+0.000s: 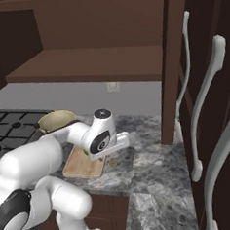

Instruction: Open the cabinet. Place the bowl and condiment on the counter. Then place the lime and garlic on the cutting board.

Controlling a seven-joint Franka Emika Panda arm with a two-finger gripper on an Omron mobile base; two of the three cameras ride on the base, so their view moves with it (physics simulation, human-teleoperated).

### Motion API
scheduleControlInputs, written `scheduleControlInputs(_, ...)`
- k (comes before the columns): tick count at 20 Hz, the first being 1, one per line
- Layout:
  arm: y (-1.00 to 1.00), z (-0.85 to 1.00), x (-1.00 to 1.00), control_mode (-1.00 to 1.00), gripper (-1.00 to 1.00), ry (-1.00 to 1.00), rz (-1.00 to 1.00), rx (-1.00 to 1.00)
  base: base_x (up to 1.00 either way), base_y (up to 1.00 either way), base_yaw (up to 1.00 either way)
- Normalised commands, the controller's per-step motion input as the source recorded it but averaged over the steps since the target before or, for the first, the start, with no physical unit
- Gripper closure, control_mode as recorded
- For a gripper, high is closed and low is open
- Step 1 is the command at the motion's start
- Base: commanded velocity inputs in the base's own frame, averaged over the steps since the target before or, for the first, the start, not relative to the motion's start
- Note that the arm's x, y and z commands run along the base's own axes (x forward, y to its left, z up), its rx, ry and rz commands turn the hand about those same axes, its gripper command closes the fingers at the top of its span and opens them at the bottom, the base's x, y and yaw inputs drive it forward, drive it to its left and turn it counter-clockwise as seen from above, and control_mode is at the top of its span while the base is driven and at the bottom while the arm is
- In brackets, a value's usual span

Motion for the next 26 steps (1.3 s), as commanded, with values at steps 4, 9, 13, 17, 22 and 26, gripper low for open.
scheduleControlInputs(4,0.07,-0.11,0.05,-1.00,-1.00,-0.01,-0.08,0.00,0.00,0.00,0.00)
scheduleControlInputs(9,0.05,-0.12,0.08,-1.00,-1.00,-0.01,-0.08,0.00,0.00,0.00,0.00)
scheduleControlInputs(13,0.01,-0.12,0.11,-1.00,-1.00,-0.01,-0.07,0.00,0.00,0.00,0.00)
scheduleControlInputs(17,0.01,-0.12,0.13,-1.00,-1.00,-0.02,-0.07,0.00,0.00,0.00,0.00)
scheduleControlInputs(22,0.04,-0.12,0.07,-1.00,-1.00,-0.02,-0.06,0.00,0.00,0.00,0.00)
scheduleControlInputs(26,0.03,-0.14,0.03,-1.00,-1.00,-0.02,-0.06,0.00,0.00,0.00,0.00)
